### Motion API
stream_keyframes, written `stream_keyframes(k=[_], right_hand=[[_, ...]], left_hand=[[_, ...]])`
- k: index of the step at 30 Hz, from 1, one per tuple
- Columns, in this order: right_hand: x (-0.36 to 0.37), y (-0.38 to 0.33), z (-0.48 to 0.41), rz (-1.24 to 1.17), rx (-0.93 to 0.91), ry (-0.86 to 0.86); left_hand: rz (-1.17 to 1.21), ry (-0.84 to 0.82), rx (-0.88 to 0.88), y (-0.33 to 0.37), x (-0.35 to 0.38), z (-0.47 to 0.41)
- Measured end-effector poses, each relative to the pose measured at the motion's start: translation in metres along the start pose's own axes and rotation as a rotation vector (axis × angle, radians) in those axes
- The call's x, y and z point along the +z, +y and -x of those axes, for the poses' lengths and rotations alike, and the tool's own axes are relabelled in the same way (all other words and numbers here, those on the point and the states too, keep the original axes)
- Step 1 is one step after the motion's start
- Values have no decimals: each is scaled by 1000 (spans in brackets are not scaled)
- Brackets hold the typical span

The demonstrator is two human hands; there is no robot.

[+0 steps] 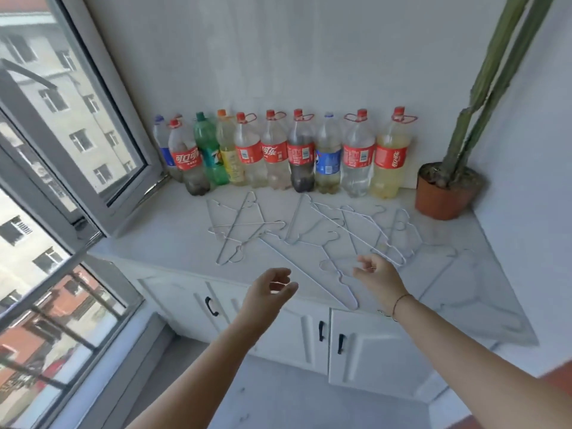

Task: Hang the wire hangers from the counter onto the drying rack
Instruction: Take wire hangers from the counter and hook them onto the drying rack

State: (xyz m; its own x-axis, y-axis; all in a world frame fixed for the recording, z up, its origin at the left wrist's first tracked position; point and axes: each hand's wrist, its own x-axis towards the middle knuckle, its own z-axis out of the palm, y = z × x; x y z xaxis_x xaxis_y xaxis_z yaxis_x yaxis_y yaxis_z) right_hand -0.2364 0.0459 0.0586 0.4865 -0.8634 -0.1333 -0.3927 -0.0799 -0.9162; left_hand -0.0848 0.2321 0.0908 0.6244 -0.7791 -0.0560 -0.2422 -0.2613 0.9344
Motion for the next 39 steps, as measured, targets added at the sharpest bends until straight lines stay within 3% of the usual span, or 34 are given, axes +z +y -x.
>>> stream_keyframes(k=[10,17,23,33,39], right_hand=[[-31,19,-101,32,117,211],[-59,41,-164,35,237,252],[-73,56,-236,97,279,175],[-53,95,-334,405,290,-42],[-36,107,-351,635,275,75]], left_hand=[[25,-231,-14,-1,49,-118],[23,-317,-58,-8,92,-182],[44,-287,-143,-8,135,-233],[80,-152,-299,-23,171,-278],[69,-52,-404,-43,153,-273]])
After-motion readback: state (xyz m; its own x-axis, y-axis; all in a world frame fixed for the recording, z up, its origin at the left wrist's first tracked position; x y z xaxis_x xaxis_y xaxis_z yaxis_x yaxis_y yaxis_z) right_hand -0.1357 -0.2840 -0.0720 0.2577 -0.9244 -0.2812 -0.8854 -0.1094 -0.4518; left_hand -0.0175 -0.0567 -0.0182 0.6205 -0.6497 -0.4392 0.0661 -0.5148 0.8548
